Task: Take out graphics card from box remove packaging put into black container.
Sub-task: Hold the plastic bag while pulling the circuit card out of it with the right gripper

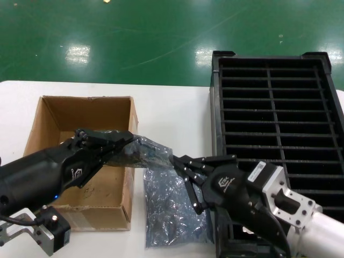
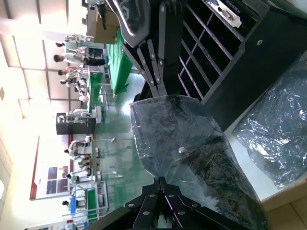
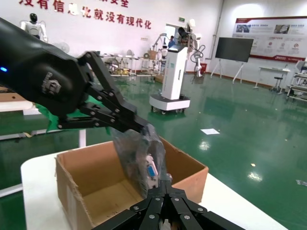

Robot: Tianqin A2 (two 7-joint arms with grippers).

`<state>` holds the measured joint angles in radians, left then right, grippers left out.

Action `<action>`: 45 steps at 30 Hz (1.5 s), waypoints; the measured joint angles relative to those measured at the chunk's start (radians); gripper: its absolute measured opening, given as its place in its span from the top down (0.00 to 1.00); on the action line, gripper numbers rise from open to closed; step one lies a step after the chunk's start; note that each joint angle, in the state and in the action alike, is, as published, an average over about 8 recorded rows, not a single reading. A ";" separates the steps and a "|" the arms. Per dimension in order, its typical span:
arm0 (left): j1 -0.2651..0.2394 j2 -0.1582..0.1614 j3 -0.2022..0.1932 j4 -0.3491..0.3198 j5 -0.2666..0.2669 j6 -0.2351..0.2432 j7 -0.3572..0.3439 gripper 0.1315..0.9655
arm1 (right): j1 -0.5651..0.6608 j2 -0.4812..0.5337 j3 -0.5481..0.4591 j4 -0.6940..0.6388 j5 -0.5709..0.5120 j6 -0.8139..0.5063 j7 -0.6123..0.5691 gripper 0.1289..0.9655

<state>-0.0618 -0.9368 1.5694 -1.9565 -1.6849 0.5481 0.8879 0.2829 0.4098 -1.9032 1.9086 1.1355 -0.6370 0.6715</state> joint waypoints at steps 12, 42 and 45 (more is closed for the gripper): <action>0.000 0.000 0.000 0.000 0.000 0.000 0.000 0.99 | -0.069 0.008 0.040 0.101 -0.006 -0.057 0.000 0.99; 0.000 0.000 0.000 0.000 0.000 0.000 0.000 0.99 | -0.063 0.049 0.055 0.084 0.114 -0.074 -0.058 0.99; 0.000 0.000 0.000 0.000 0.000 0.000 0.000 0.99 | -0.059 0.051 0.052 0.078 0.121 -0.071 -0.062 0.99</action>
<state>-0.0618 -0.9368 1.5694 -1.9565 -1.6849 0.5481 0.8879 0.2240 0.4607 -1.8510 1.9862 1.2569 -0.7078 0.6099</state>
